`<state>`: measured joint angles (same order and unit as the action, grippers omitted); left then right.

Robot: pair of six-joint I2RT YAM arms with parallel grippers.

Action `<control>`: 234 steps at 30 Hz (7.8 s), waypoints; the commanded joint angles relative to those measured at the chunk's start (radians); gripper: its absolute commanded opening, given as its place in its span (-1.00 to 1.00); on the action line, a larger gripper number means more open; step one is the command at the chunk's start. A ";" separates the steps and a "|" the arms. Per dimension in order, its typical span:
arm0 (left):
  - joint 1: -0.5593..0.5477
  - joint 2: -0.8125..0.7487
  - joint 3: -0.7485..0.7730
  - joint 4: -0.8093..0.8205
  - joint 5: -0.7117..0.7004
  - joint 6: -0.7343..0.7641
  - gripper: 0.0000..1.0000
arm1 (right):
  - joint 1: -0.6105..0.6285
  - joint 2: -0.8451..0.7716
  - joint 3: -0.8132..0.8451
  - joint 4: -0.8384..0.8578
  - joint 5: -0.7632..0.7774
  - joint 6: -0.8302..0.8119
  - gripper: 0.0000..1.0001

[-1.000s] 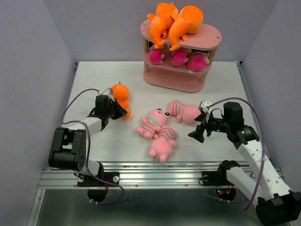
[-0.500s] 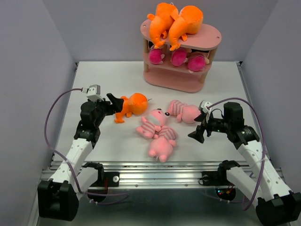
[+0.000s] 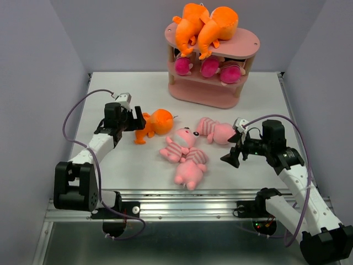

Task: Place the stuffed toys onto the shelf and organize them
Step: Grab a stuffed toy with the left arm, then pass the stuffed toy from the left arm to the right, then pass the stuffed toy from the right arm to the left, then place the stuffed toy onto shelf

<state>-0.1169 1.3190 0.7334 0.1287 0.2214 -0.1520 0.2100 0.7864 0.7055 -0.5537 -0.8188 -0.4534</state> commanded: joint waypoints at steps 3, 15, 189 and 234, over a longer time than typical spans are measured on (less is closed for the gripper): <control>0.091 0.112 0.098 -0.086 0.149 0.100 0.78 | -0.006 0.007 0.017 0.006 -0.008 -0.018 1.00; 0.108 0.283 0.132 -0.112 0.357 0.098 0.51 | -0.006 0.014 0.014 0.008 0.001 -0.019 1.00; -0.794 0.544 1.469 -0.048 -0.471 0.028 -1.00 | 0.003 0.031 0.049 -0.028 0.060 -0.016 1.00; -0.741 0.988 1.796 0.177 -0.571 -0.248 -1.00 | 0.003 -0.026 0.045 -0.046 0.053 -0.034 1.00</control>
<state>-0.8619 2.3272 2.4580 0.2687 -0.3618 -0.3954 0.2108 0.7654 0.7395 -0.6022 -0.7589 -0.4751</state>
